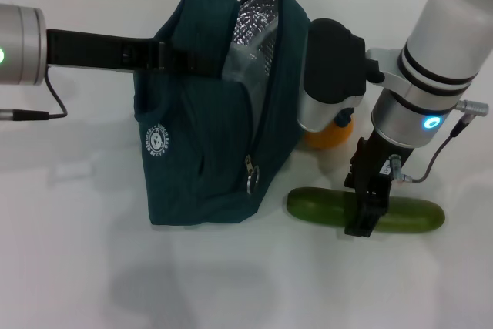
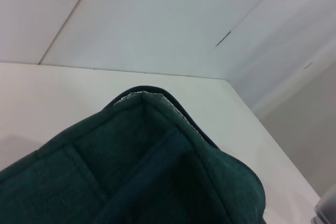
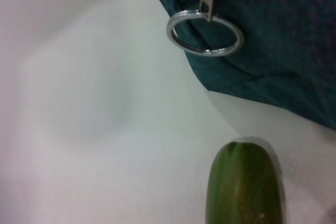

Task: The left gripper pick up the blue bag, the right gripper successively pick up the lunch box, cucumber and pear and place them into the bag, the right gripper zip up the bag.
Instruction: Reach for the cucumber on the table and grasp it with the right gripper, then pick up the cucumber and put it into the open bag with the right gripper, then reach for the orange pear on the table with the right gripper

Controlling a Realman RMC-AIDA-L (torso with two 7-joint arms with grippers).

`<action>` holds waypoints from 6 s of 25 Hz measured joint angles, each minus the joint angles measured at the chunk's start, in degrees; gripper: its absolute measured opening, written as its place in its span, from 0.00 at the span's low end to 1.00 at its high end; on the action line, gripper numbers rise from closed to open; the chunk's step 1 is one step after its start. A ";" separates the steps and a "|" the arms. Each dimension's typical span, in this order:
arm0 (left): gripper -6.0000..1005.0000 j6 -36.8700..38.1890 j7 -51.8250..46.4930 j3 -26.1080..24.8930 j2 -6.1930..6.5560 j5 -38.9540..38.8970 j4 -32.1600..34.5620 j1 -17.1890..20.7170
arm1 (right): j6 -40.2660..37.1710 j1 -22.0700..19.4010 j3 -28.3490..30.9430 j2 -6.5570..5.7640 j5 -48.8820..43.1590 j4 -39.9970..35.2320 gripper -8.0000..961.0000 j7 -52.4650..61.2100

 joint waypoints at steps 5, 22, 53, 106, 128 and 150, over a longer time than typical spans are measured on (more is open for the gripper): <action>0.05 -0.11 0.13 0.01 0.00 -0.01 0.00 -0.08 | 0.11 0.00 -0.25 0.00 -0.14 0.07 0.78 0.00; 0.05 -0.70 0.97 -0.38 0.10 -0.01 0.01 0.11 | -13.32 1.64 10.59 -0.41 -4.49 -2.55 0.61 2.12; 0.05 -0.69 2.42 -0.47 0.09 -0.50 -0.06 0.18 | -7.70 -3.87 50.38 -1.34 15.86 -18.13 0.61 -7.77; 0.05 -1.67 3.96 -0.46 0.19 -1.30 -3.69 -0.04 | 7.11 -18.18 24.94 0.00 68.62 24.10 0.61 -64.08; 0.05 -2.14 6.55 -5.67 0.16 -1.28 -4.76 2.97 | 6.30 -28.32 34.30 -2.70 69.60 14.74 0.74 -61.23; 0.05 -2.29 17.68 -19.71 0.62 -3.08 -19.38 4.44 | 16.66 -30.08 36.62 -0.97 60.90 21.36 0.74 -62.43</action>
